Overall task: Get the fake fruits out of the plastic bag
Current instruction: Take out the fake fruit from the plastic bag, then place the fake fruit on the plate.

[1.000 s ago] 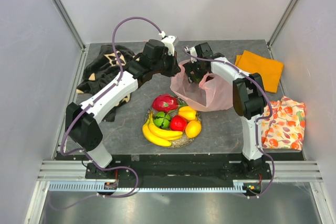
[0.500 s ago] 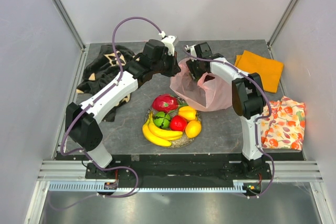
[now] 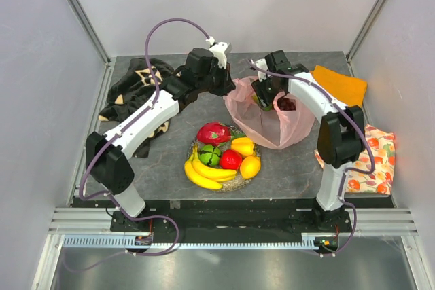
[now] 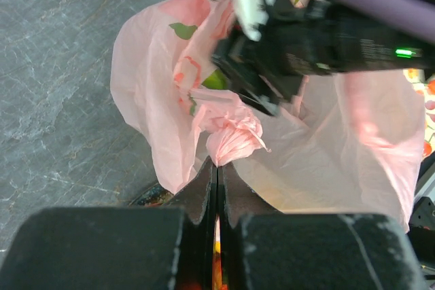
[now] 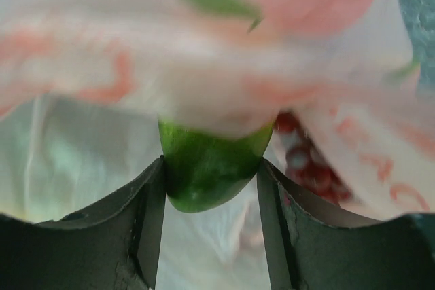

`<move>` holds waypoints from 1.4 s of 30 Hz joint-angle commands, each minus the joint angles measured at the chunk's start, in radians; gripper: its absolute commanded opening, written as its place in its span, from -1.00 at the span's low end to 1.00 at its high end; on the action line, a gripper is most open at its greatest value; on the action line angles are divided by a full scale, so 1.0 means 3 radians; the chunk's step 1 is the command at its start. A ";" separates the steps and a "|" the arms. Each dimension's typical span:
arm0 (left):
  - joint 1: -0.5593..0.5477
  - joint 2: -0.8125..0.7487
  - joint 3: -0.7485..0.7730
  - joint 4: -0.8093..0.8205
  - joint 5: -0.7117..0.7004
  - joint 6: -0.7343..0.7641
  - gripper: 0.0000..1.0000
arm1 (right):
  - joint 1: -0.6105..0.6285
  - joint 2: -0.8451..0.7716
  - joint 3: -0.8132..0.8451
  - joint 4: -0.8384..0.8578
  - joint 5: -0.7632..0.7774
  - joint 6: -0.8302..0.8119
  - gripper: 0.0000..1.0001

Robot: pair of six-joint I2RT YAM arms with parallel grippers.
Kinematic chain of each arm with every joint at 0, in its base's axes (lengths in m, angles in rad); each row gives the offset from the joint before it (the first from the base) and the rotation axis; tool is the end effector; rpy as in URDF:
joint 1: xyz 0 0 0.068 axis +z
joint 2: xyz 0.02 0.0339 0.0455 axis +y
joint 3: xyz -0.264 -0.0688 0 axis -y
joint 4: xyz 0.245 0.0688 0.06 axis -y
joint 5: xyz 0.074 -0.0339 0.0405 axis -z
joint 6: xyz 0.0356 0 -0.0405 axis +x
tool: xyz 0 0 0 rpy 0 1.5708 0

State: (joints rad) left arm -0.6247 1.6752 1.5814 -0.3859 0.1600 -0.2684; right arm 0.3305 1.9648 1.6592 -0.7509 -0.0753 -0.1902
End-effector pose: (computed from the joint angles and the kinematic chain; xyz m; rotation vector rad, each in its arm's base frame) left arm 0.3162 -0.2350 0.3625 0.4771 2.0675 -0.7088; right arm 0.4029 0.1411 0.2454 -0.7022 2.5347 0.1473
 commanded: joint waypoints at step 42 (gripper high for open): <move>0.0216 0.0117 0.0609 0.0197 -0.0104 0.0450 -0.97 | 0.1235 -0.1119 -0.0560 -0.0780 -0.1028 -0.2383 -0.26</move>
State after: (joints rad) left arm -0.5583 1.7889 1.7729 -0.3641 0.1333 -0.1860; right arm 0.6930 1.5997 1.5230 -1.0649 -0.4343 -0.8322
